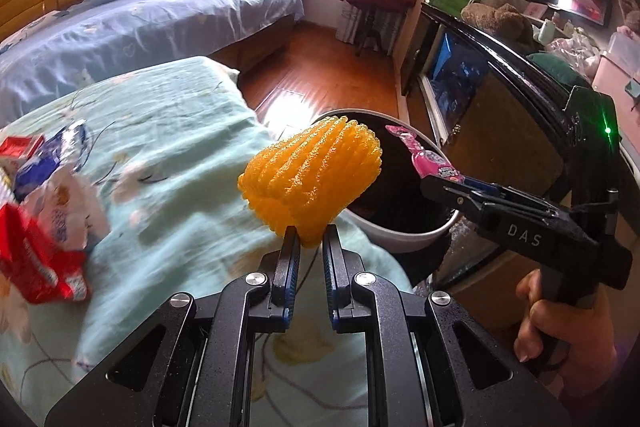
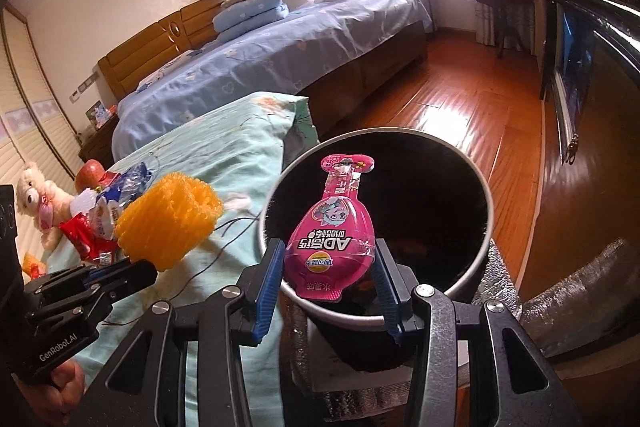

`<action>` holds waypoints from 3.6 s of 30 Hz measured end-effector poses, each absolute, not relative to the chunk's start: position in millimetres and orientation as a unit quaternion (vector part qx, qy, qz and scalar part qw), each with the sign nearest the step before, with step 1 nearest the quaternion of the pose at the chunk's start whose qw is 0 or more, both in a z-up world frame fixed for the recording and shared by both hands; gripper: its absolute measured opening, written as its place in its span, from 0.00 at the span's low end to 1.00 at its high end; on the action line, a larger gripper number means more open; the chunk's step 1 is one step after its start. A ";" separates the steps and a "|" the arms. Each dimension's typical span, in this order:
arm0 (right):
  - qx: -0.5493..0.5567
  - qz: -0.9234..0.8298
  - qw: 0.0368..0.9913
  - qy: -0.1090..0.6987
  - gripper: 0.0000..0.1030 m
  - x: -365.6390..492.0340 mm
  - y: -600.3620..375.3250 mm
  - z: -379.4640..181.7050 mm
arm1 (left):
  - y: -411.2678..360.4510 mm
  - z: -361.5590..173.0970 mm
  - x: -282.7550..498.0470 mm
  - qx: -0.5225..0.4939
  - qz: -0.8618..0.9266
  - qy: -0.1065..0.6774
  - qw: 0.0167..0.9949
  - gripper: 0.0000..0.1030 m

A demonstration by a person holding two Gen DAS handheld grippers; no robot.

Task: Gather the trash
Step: 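Carry the pink bottle and orange foam net with both grippers over the black bin, then open both grippers to drop the bottle and foam net into the bin, then move both open grippers back over the items on the bed, then grasp the red snack bag with the left gripper while the right gripper grasps the crumpled foil wrapper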

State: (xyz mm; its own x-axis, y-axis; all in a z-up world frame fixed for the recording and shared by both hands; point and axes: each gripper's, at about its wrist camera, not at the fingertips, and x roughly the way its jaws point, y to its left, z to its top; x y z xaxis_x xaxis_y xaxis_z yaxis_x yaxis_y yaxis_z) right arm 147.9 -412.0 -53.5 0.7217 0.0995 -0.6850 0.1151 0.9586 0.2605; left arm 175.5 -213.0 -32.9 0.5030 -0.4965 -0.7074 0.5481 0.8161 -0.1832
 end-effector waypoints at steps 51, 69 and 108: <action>0.176 0.007 0.910 0.375 0.74 160.6 -414.0 -61.9 | -170.8 -52.0 171.7 0.008 -0.254 0.431 0.866 0.55; 0.142 0.082 0.909 0.382 0.74 165.7 -326.1 -51.8 | -21.6 -56.1 180.0 -0.078 -0.102 0.416 0.900 0.55; 0.151 0.222 0.867 0.419 0.03 227.4 -229.1 -66.3 | -7.6 -54.3 208.9 -0.098 -0.144 0.411 0.895 0.49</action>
